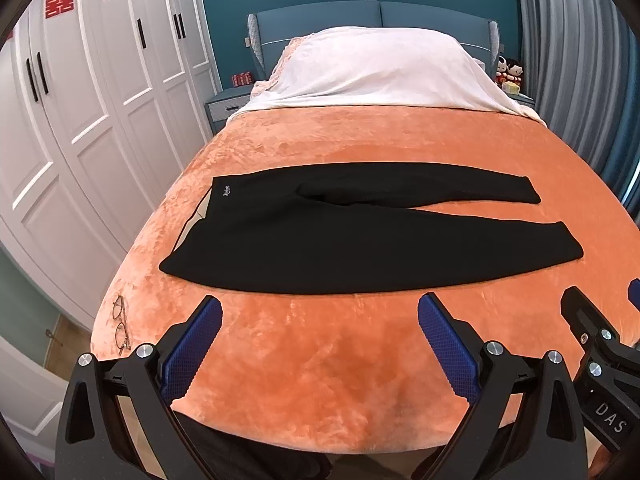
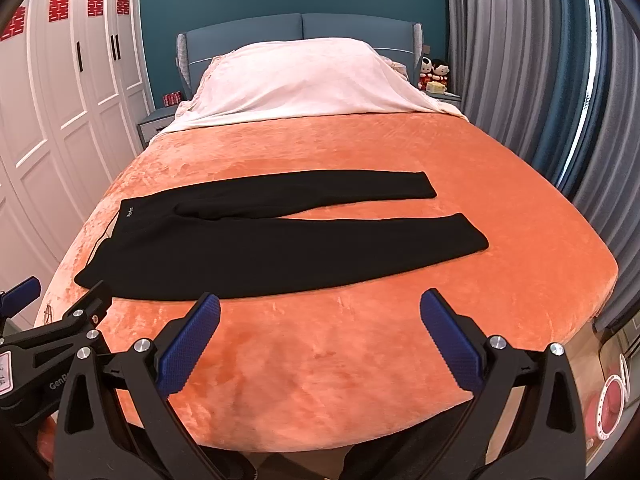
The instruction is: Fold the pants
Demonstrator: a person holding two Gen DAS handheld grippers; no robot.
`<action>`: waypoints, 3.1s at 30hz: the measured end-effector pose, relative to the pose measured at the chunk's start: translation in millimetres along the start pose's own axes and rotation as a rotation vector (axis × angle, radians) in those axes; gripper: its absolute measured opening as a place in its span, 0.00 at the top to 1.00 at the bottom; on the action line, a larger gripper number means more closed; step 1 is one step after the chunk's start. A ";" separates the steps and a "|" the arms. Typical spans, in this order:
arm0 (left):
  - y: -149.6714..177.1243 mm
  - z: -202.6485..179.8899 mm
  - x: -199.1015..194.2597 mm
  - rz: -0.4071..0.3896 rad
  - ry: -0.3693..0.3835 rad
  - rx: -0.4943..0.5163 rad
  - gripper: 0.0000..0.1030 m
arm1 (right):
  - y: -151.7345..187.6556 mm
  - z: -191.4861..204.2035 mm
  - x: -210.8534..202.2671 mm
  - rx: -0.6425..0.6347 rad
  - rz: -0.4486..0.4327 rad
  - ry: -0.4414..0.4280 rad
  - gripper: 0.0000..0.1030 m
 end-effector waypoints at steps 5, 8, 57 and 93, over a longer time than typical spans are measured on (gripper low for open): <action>0.1 0.6 0.0 -0.001 0.001 0.000 0.07 | -0.1 2.0 1.7 -0.002 -0.001 -0.004 0.05; 0.2 0.7 0.1 -0.002 0.002 0.000 0.07 | -0.3 3.4 1.7 -0.002 0.000 -0.005 0.05; 2.8 2.1 -2.8 -0.005 -0.001 0.001 0.07 | 2.2 7.0 2.5 -0.004 0.007 -0.010 0.05; -59.6 118.8 166.2 0.130 -0.034 -0.193 0.05 | -10.7 -27.7 119.8 0.071 0.101 -0.052 0.05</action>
Point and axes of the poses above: each gripper's, at about its wrist camera, not at the fingertips, and x roughly the way its jaws point, z to its left, y to its underside, the point moved 6 cm from there along x, roughly the way its jaws point, and after that the axes turned 7 degrees about -z, right-handed, at the moved point
